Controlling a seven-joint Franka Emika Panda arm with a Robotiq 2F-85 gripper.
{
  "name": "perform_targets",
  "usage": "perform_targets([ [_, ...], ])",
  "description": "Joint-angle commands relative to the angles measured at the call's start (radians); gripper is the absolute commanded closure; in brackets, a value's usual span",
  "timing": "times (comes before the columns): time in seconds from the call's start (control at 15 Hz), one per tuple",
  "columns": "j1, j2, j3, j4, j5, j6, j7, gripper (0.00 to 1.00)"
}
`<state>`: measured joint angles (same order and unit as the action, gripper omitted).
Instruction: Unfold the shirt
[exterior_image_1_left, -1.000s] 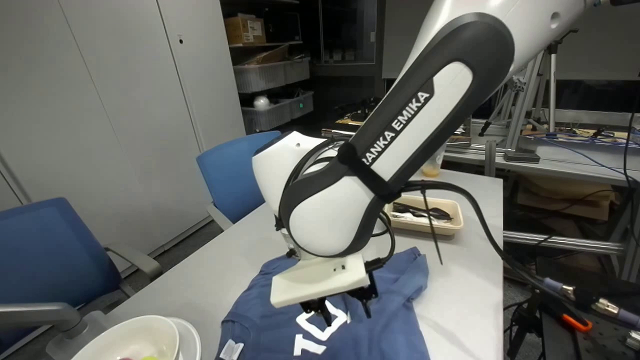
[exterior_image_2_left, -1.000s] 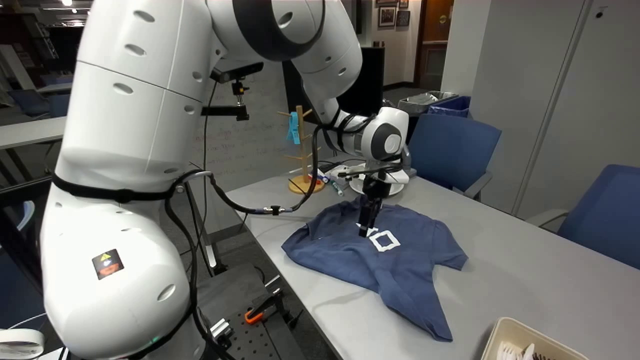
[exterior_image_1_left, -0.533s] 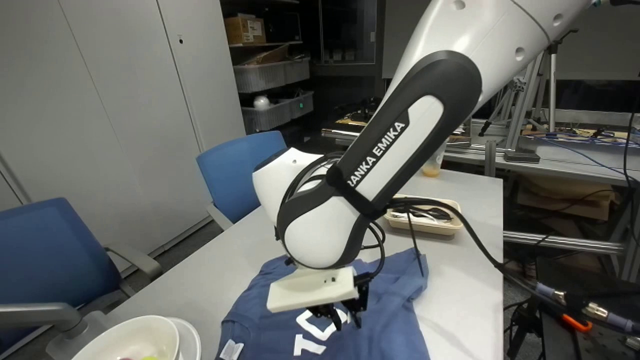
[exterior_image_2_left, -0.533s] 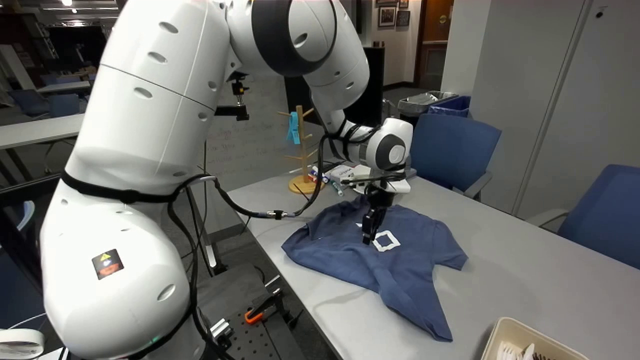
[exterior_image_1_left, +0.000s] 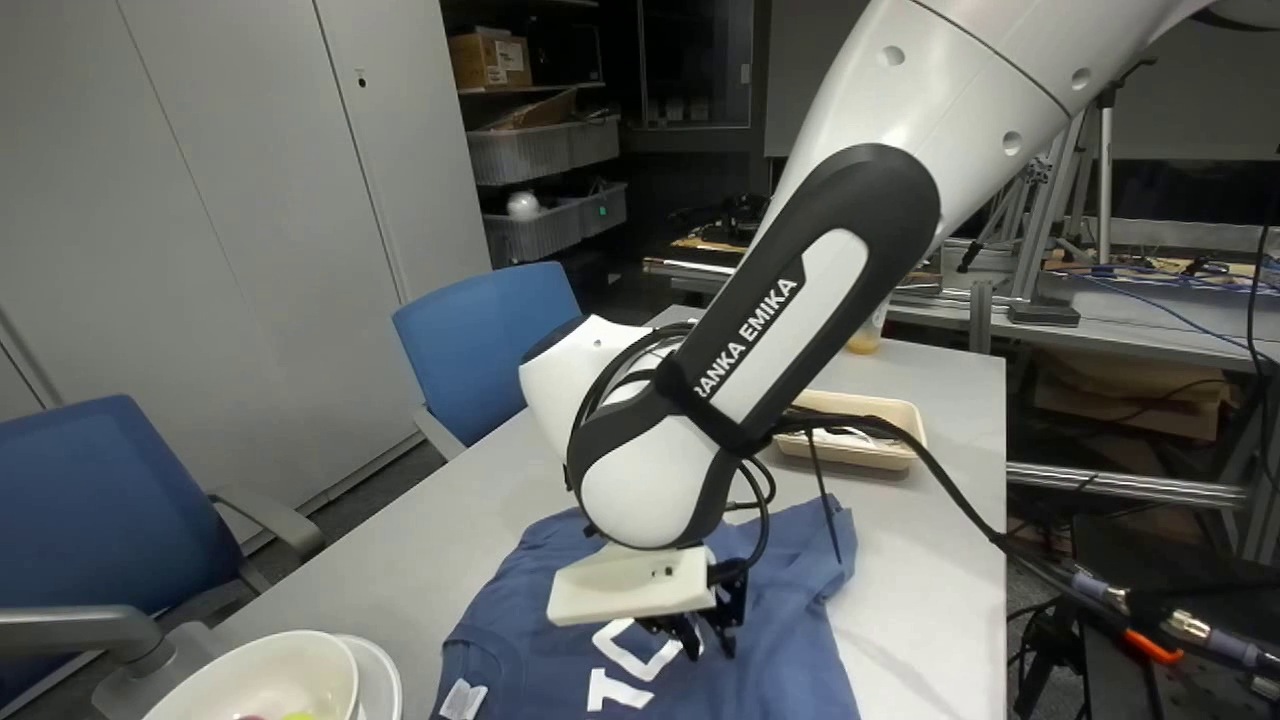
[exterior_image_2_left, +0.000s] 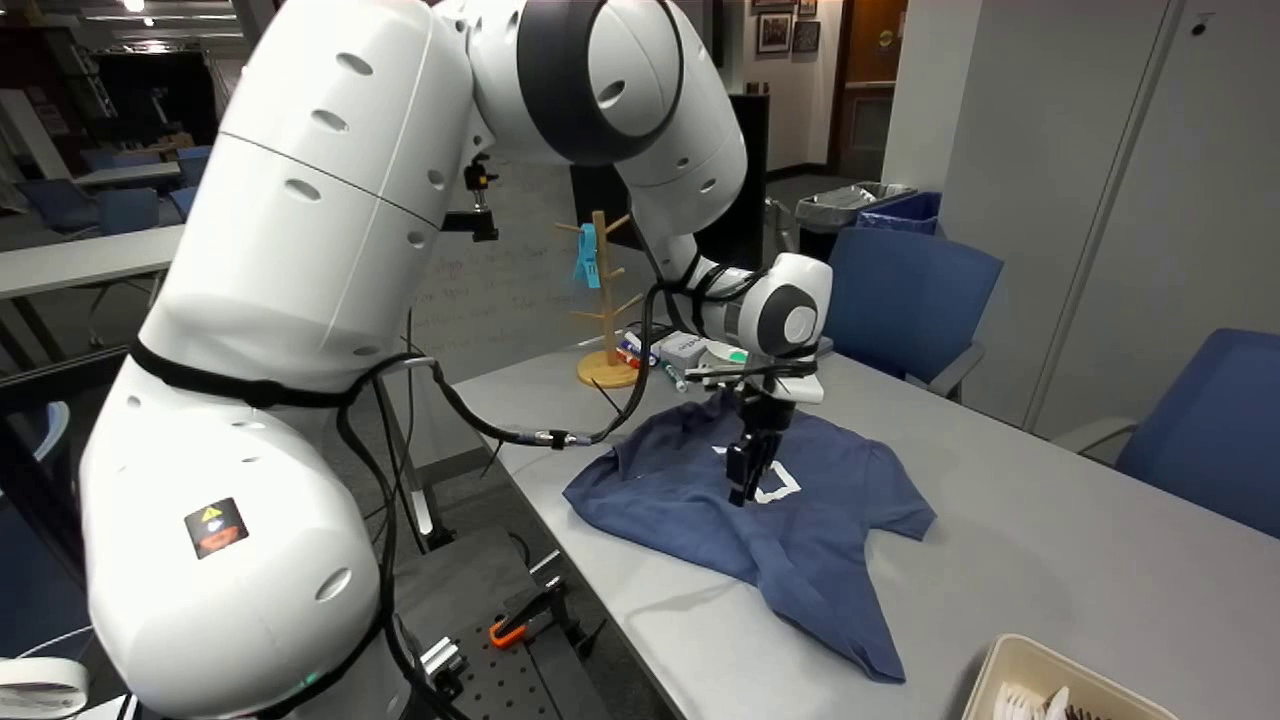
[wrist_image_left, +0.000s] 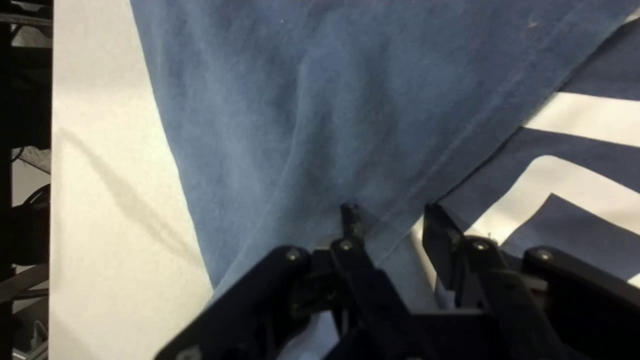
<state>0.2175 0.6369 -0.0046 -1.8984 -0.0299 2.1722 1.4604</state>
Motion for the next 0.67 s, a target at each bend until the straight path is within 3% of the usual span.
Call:
perform_targets([
  [0.0, 0.029, 0.022, -0.020, 0.022, -0.010, -0.011, 0.038, 0.62],
  [0.07, 0.033, 0.024, -0.022, 0.021, -0.013, -0.009, 0.043, 0.86],
  [0.2, 0.037, 0.025, -0.023, 0.021, -0.014, -0.008, 0.049, 0.98],
  [0.6, 0.045, -0.004, -0.030, -0.003, -0.035, 0.008, 0.053, 0.99],
])
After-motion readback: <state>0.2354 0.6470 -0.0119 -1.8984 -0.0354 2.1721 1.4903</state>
